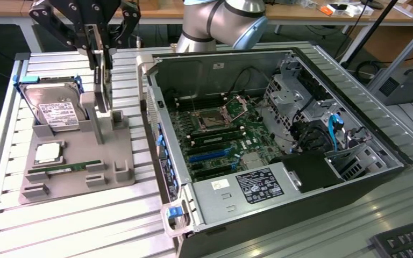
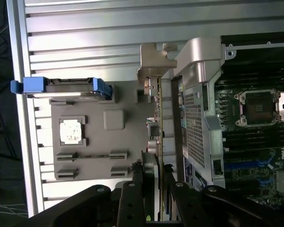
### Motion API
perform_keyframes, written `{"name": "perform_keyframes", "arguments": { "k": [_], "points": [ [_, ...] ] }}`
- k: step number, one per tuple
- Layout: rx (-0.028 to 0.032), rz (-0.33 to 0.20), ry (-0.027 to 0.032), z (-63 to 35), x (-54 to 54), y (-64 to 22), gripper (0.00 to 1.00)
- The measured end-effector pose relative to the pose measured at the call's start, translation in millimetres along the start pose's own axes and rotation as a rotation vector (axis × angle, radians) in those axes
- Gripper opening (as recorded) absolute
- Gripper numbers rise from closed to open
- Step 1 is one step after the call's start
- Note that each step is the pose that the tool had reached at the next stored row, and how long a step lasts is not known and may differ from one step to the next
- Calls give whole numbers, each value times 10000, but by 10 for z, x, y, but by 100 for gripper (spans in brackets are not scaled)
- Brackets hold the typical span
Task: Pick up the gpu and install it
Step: 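Pick up the gpu and move the gpu toward the slot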
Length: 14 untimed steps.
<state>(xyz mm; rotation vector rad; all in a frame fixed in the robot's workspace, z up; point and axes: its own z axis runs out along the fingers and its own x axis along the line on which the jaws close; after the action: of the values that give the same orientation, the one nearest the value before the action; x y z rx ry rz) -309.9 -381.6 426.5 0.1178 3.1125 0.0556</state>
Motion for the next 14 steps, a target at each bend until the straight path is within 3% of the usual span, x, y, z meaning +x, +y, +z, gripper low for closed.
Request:
{"name": "perform_keyframes", "arguments": {
  "k": [7, 14],
  "points": [
    [0, 0, 0, -128, -3, 5, 27],
    [0, 0, 0, -164, -4, 6, 27]
  ]
}}
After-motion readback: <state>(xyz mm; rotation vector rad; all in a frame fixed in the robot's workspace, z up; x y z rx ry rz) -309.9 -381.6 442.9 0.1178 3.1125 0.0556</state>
